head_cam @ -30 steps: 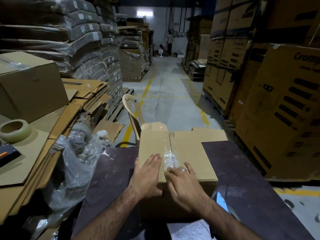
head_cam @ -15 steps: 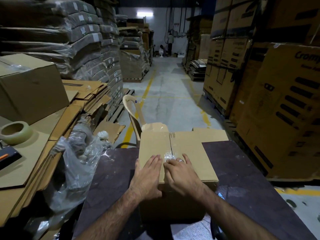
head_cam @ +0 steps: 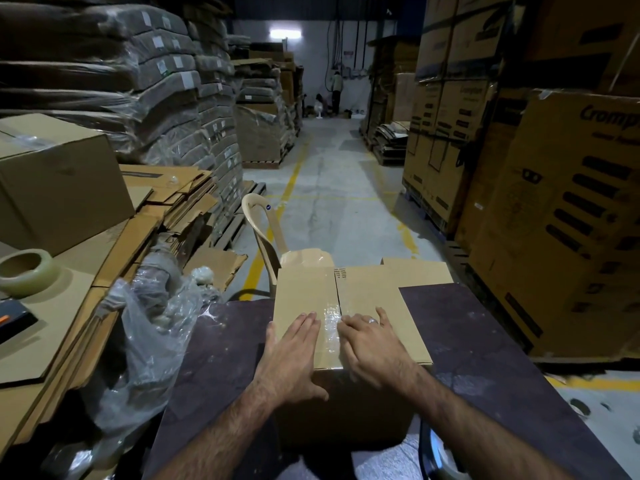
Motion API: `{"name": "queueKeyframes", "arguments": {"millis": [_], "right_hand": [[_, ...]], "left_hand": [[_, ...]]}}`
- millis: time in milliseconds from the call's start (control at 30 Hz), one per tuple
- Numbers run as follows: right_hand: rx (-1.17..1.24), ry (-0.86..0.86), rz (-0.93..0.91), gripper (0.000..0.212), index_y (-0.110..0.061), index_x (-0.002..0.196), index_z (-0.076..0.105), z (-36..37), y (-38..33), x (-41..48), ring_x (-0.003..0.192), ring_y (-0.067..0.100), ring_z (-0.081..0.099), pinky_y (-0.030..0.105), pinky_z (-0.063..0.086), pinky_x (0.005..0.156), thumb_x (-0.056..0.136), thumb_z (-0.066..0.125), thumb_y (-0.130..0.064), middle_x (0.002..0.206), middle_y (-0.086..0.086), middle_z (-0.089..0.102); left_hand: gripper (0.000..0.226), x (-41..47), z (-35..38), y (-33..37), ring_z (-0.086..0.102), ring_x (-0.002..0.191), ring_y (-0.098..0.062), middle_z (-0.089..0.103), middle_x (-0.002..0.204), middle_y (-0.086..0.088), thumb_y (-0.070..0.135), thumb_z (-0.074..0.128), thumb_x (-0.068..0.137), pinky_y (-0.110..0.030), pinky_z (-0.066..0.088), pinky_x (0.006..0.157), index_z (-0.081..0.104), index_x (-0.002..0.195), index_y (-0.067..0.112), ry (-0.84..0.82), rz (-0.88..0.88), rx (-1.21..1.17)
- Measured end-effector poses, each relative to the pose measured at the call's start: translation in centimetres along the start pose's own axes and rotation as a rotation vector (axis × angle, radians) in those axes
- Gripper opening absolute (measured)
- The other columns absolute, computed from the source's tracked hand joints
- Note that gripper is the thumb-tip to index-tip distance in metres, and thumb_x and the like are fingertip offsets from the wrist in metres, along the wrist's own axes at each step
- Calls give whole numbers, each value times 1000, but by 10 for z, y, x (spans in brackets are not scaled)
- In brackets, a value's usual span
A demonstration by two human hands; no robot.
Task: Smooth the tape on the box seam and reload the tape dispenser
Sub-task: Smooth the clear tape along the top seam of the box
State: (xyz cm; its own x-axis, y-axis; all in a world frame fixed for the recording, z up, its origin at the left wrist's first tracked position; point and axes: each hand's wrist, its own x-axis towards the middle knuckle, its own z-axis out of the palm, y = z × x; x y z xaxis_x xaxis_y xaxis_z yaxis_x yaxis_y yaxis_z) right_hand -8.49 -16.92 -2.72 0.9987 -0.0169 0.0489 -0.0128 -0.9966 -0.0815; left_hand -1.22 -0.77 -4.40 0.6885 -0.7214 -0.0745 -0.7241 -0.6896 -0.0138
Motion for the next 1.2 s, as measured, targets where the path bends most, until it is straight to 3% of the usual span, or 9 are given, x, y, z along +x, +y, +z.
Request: {"name": "queueKeyframes", "arguments": {"millis": [133,300,433,600,800,933,1067,1200], "right_hand": [[44,31,-42,59,-21,131,49,5,0,-16,132,14,39,48,12,116,90,11,-41,143,-2,46],[59,161,-64,43,-26,124,60,14,2,-54,120,14,54,38,13,110,91,33,-34,131,-7,59],[59,55,-41,47,-25,133,50,-2,4,-31,131,13,39,47,13,115,96,22,-35,144,-7,46],[4,58,-40,59,-23,126,52,3,9,-5,127,14,41,44,19,109,88,10,-39,140,-4,49],[110,148,-52,50,-23,130,54,12,-3,-55,129,14,44,48,24,113,92,25,-35,140,-5,52],[176,160,-34,51,-23,132,54,22,-4,-74,130,12,43,36,11,115,90,27,-36,137,-8,53],[165,168,-62,46,-22,127,57,22,-12,-67,126,13,47,37,11,112,90,33,-34,132,-6,58],[115,181,-58,44,-23,125,57,21,-23,-61,123,13,48,44,25,114,90,33,-34,130,-7,58]], "left_hand": [[123,0,0,0,-10,149,-18,-13,162,-2,69,65,71,-63,1,117,-9,152,14,5,0,3],[122,0,1,1,-10,149,-18,-12,162,-2,68,67,71,-64,0,116,-8,152,14,14,-1,-3],[124,1,1,0,-10,149,-18,-12,162,-2,68,67,70,-64,1,116,-8,152,14,3,-10,3],[125,1,-1,0,-9,149,-17,-11,163,-1,68,68,69,-64,3,116,-7,153,14,0,-14,1],[125,1,2,0,-9,149,-17,-12,162,0,69,67,68,-63,2,116,-7,153,15,22,-7,7],[125,1,3,1,-9,149,-17,-12,162,0,69,68,68,-64,3,116,-7,153,15,22,-14,6],[125,1,3,1,-9,149,-15,-12,162,2,68,68,67,-63,13,115,-7,153,16,26,-24,-2],[120,0,3,1,-8,149,-14,-11,162,1,62,68,71,-60,15,114,-6,153,14,32,-20,1]]}}
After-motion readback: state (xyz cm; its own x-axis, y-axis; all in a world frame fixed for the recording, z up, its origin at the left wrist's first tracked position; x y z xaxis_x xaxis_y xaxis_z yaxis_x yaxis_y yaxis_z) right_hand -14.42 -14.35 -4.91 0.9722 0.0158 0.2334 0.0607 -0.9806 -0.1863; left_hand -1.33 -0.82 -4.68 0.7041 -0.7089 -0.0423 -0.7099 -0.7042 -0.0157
